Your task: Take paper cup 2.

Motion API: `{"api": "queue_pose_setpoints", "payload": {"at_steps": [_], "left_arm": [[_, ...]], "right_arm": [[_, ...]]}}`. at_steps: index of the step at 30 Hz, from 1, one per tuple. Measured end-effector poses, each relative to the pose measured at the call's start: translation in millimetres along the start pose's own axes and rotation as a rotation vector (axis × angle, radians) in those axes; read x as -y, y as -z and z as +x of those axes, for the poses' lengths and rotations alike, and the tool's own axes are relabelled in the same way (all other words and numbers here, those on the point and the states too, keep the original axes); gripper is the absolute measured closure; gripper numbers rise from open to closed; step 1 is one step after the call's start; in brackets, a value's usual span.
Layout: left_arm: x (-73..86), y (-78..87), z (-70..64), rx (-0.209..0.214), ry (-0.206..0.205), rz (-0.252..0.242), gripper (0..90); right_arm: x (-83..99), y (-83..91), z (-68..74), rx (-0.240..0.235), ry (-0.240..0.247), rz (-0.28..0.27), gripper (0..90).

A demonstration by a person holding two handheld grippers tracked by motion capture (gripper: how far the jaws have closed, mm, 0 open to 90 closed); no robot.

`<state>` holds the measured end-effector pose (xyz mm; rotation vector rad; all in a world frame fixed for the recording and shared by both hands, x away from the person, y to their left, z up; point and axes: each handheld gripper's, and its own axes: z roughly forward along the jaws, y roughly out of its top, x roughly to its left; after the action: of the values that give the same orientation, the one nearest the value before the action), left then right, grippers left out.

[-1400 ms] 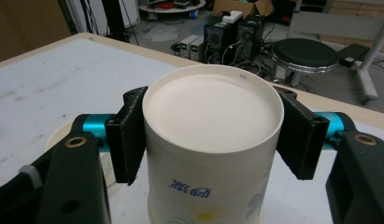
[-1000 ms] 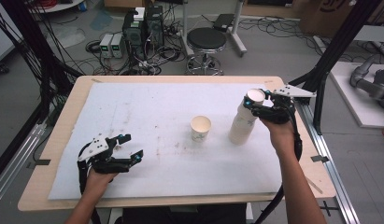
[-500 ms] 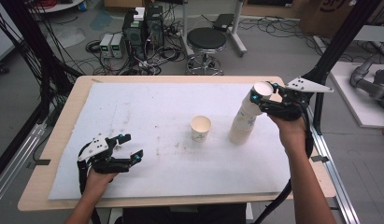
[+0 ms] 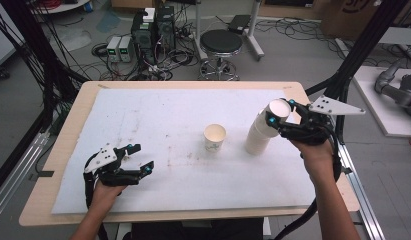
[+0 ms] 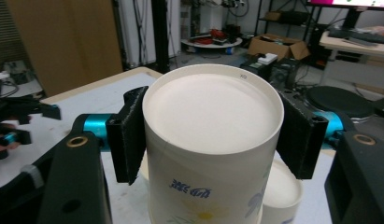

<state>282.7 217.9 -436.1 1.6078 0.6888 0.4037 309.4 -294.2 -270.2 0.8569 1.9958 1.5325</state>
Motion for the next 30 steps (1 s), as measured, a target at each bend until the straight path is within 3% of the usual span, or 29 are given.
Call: {"api": "queue_pose_setpoints", "payload": {"at_steps": [15, 24, 30], "left_arm": [[-0.4, 2.3, -0.2, 0.000, 0.004, -0.016, 16.6], [-0.5, 4.0, -0.7, 0.007, 0.010, -0.026, 16.6], [-1.3, 4.4, -1.7, 0.009, 0.002, -0.030, 16.5]], "right_arm": [[36.2, -16.3, 33.5, -0.188, 0.010, 0.038, 34.7], [49.1, -41.5, 47.8, -0.240, 0.042, 0.095, 34.7], [49.4, -46.9, 50.8, -0.262, 0.048, 0.107, 34.7]]}}
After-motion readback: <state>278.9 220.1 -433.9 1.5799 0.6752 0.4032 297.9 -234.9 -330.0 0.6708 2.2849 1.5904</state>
